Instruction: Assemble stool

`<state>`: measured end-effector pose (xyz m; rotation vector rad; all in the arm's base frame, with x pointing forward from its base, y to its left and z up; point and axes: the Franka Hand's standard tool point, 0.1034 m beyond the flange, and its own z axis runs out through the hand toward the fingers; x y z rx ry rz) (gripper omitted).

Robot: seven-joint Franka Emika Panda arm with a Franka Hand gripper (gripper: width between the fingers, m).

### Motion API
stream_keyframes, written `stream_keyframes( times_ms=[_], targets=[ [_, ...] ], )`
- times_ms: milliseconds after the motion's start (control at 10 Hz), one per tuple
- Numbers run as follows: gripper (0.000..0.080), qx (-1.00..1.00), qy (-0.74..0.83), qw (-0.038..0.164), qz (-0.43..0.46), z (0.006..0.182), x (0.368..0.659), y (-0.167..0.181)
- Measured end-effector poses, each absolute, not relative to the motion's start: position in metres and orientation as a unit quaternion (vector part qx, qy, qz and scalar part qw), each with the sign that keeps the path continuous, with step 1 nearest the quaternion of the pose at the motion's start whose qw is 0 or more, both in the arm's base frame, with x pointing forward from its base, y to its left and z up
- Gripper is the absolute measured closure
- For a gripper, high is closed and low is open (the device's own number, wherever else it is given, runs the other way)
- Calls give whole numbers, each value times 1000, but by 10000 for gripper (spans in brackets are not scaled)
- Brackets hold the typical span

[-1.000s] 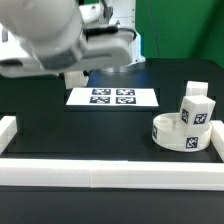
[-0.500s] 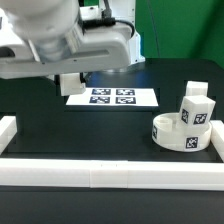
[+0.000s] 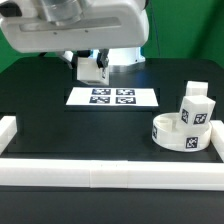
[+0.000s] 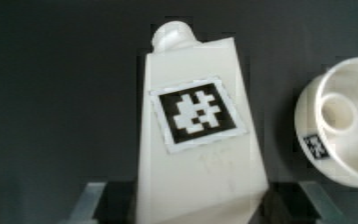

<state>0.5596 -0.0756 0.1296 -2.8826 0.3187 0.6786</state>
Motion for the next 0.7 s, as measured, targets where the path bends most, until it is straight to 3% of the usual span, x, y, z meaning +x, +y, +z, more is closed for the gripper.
stream_keyframes(
  times_ms=[400, 700],
  targets=[
    [475, -989, 114, 54, 77, 129, 571, -79],
    [475, -992, 115, 34, -32, 137, 576, -55]
  ],
)
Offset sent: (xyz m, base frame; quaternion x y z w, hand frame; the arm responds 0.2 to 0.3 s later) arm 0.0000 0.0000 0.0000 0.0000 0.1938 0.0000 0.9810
